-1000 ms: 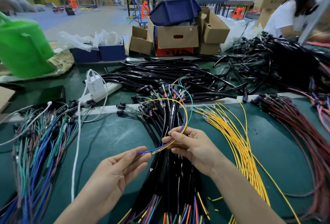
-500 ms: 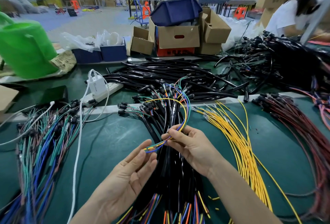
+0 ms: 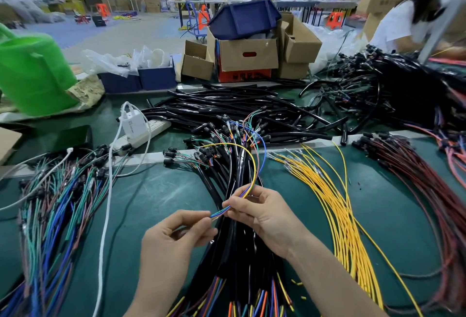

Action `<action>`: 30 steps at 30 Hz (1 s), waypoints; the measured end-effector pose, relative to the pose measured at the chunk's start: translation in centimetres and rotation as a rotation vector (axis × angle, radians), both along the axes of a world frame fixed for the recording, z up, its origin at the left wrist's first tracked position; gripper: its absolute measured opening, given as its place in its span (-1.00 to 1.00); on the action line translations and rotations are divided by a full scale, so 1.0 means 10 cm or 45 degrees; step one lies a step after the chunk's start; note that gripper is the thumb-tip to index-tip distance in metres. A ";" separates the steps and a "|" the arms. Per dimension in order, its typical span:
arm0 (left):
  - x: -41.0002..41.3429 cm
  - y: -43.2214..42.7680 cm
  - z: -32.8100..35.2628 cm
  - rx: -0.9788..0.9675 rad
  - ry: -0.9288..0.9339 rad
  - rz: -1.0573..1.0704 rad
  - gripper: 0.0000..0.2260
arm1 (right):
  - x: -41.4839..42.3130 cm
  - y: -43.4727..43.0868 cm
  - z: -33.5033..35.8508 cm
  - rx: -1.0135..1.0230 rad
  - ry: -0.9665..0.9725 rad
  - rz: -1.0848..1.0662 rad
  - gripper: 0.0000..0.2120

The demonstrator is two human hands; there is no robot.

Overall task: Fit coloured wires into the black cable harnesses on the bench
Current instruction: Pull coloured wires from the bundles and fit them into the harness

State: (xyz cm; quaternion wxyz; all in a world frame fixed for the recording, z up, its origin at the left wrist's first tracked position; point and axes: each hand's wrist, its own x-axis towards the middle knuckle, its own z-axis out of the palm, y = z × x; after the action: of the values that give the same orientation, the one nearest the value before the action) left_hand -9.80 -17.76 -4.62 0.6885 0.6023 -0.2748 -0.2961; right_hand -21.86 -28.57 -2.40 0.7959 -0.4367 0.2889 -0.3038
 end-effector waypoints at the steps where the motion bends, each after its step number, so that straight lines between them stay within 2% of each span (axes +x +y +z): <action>1: 0.00 0.00 -0.02 0.000 -0.139 0.004 -0.77 | 0.01 0.01 -0.01 -0.023 0.021 -0.024 -0.88; 4: 0.01 0.00 -0.04 0.010 -0.468 -0.014 -0.69 | 0.04 0.02 -0.03 -0.135 0.097 -0.109 -0.89; 9: 0.02 0.01 -0.05 -0.057 -0.963 -0.023 -0.87 | 0.06 0.04 -0.03 -0.163 0.103 -0.184 -0.90; 15: -0.01 0.00 -0.08 -0.065 -1.111 -0.031 -0.88 | 0.10 0.12 -0.05 -0.194 0.151 -0.123 -0.86; 19: -0.04 0.00 -0.05 -0.052 -1.336 -0.002 -0.86 | 0.13 0.14 -0.07 -0.186 0.142 -0.205 -0.85; 24: -0.04 0.01 -0.05 -0.005 -1.360 0.040 -0.92 | 0.12 0.14 -0.07 -0.208 0.162 -0.122 -0.78; 28: -0.05 0.04 -0.04 0.081 -1.160 0.043 -0.93 | 0.09 0.12 -0.06 -0.156 0.136 0.020 -0.86; 30: -0.05 0.04 -0.03 0.097 -1.146 0.050 -0.94 | 0.08 0.11 -0.06 -0.094 0.091 0.032 -0.86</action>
State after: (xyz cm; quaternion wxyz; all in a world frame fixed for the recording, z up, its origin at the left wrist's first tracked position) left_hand -10.33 -17.37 -4.94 0.4834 0.7010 -0.5243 -0.0015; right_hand -21.02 -27.49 -3.02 0.7722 -0.4799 0.3002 -0.2887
